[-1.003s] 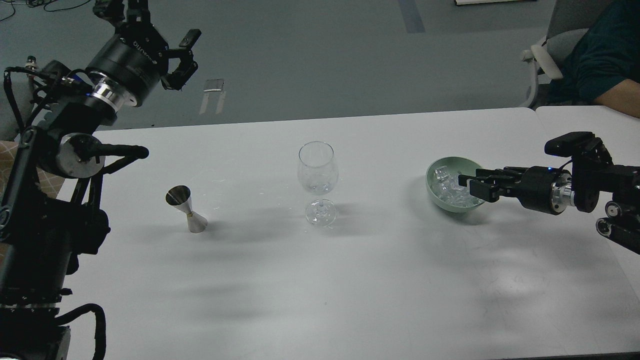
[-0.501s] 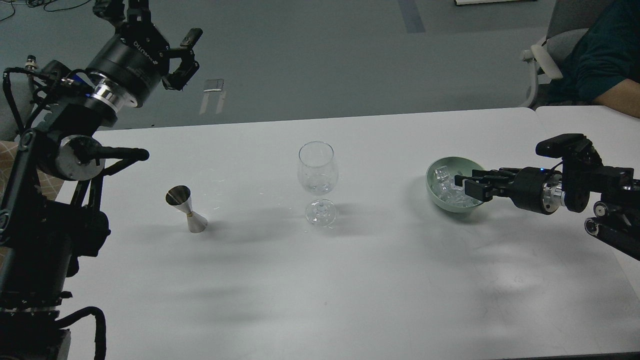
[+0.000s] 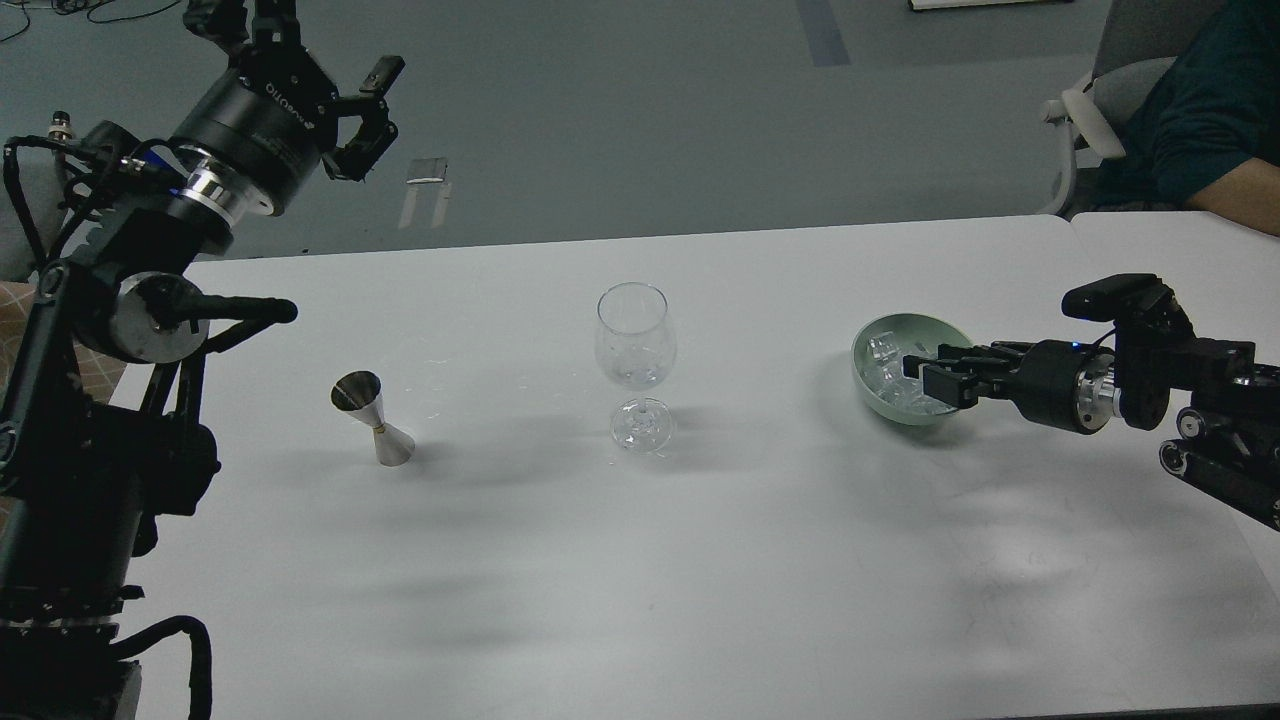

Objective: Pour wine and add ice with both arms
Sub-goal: 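Close the right gripper on ice cubes in the bowl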

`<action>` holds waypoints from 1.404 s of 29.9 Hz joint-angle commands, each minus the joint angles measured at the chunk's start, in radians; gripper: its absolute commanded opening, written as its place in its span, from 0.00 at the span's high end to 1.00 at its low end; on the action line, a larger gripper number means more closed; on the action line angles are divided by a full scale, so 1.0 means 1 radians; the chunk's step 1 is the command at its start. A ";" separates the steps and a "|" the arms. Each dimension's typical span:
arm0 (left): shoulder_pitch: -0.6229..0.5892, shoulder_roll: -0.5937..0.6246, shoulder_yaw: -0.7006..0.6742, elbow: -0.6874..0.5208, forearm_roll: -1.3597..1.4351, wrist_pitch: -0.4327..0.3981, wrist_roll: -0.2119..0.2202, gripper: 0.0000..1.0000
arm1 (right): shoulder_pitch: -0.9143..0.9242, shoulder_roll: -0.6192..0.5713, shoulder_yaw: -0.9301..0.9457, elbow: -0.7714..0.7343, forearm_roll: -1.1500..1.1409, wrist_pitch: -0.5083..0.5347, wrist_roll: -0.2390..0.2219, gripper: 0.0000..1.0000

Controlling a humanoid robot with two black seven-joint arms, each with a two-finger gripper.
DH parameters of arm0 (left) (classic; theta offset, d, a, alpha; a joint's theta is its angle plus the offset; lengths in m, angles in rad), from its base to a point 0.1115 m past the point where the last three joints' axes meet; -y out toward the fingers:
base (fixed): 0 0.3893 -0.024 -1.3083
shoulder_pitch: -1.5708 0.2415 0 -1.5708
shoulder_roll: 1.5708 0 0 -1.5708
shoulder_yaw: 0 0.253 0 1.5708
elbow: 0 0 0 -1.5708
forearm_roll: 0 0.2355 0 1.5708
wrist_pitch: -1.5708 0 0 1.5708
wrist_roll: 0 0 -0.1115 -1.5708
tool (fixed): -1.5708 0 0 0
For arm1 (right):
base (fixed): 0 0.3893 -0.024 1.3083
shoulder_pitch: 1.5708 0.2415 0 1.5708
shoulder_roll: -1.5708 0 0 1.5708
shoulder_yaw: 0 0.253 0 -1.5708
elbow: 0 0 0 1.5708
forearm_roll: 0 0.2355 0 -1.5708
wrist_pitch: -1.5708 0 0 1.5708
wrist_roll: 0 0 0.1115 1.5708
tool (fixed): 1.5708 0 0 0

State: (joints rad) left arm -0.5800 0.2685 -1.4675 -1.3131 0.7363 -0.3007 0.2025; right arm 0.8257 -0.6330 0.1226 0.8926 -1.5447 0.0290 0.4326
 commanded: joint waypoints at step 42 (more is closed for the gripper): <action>0.015 0.003 -0.005 -0.025 -0.002 -0.014 0.000 0.02 | 0.032 0.000 -0.032 -0.001 -0.002 0.009 0.000 0.47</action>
State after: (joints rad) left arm -0.5656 0.2729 -1.4713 -1.3376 0.7347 -0.3144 0.2022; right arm 0.8493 -0.6344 0.0968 0.8912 -1.5463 0.0359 0.4326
